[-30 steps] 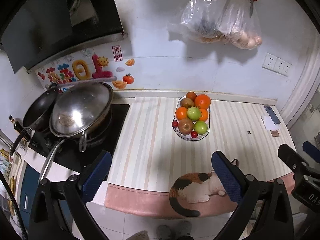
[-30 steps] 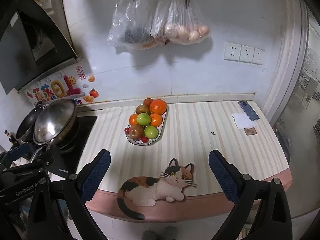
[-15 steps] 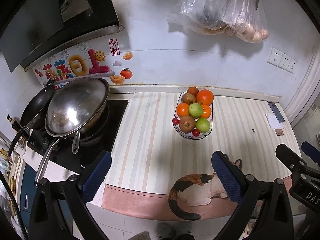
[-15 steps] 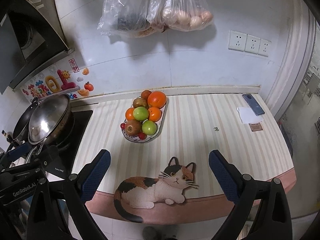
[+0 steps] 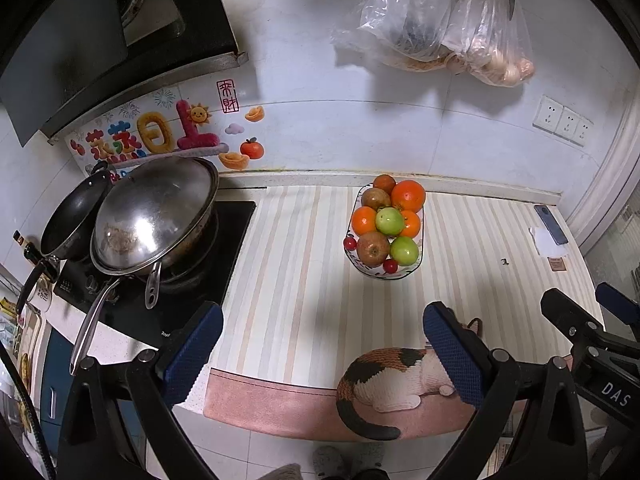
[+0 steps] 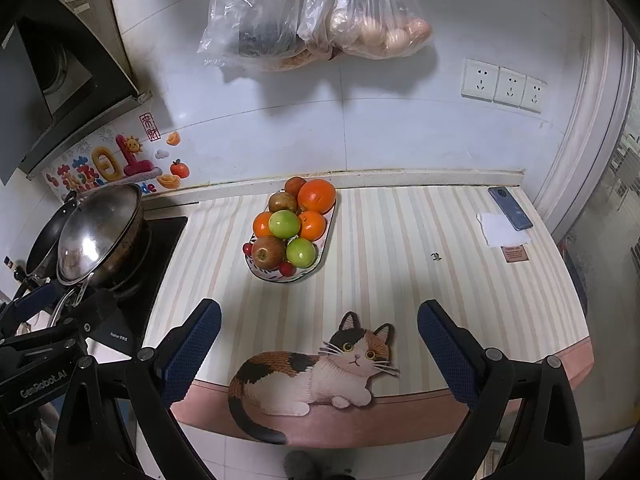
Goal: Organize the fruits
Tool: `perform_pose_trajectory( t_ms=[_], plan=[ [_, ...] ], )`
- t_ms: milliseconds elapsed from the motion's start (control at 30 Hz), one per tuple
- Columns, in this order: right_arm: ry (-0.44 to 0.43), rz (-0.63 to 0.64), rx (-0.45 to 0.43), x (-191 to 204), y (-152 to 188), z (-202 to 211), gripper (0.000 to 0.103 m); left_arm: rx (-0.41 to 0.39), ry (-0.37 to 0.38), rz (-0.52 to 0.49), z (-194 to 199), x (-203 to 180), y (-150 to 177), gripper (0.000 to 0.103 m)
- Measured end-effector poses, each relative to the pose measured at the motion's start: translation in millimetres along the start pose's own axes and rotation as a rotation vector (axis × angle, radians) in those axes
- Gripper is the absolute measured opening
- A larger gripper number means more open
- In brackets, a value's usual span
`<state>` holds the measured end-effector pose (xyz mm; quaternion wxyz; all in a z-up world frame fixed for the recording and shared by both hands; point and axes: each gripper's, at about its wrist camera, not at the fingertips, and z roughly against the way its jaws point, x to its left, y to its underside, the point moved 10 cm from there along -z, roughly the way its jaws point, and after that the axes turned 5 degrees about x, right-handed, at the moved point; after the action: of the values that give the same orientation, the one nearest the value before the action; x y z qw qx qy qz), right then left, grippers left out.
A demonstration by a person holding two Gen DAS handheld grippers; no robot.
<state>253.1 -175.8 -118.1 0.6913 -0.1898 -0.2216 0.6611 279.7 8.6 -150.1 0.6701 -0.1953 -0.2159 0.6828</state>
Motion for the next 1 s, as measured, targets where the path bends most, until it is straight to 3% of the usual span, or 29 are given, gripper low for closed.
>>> perform_pose_trajectory(
  t_ms=[1000],
  plan=[
    [-0.017, 0.018, 0.009, 6.7, -3.7, -2.3, 0.101, 0.005, 0.016, -0.001, 2.0, -0.9, 0.9, 0.103]
  ],
)
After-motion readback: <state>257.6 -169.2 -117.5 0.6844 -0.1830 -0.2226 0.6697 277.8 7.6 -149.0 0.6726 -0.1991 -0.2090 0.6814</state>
